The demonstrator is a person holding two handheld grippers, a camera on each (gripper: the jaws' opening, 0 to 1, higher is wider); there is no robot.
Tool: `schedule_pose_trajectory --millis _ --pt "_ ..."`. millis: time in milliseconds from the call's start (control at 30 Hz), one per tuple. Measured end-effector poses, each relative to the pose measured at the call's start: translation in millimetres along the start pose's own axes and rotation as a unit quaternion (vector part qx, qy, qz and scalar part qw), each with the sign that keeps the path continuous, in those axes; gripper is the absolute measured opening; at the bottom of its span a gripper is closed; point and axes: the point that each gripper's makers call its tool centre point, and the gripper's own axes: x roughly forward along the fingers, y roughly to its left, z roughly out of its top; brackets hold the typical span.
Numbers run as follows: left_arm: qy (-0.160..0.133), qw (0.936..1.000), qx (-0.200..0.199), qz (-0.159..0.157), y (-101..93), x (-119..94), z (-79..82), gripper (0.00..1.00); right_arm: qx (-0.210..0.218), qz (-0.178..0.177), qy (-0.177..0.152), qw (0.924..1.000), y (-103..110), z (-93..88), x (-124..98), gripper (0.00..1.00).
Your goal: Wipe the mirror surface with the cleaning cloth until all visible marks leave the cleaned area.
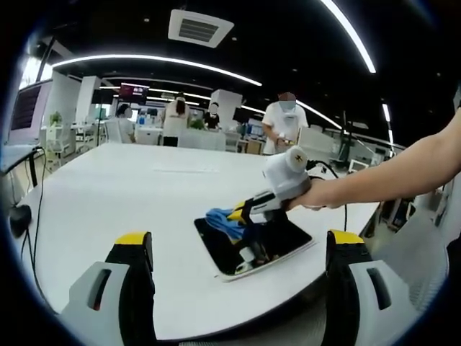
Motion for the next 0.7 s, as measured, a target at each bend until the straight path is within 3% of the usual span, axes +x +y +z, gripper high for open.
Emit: schedule_pose_trajectory --millis 267,400,533,700 --pt "0.005 1.0 -0.001 0.0 -1.0 0 -0.9 0.99 0.021 -0.002 0.009 0.9997 0 0.6 1 0.0" --pt "0.004 1.0 -0.002 0.002 0.2 0 -0.9 0.99 -0.006 0.004 0.03 0.9995 2 1.4 1 0.0" --pt "0.01 0.9999 0.0 0.002 -0.1 0 -2.3 0.98 -0.005 0.003 0.04 0.9992 3 1.2 1 0.0" --pt "0.012 0.9999 0.002 -0.001 -0.6 0 -3.0 0.98 -0.044 0.001 0.068 0.9967 12 0.4 -4 0.0"
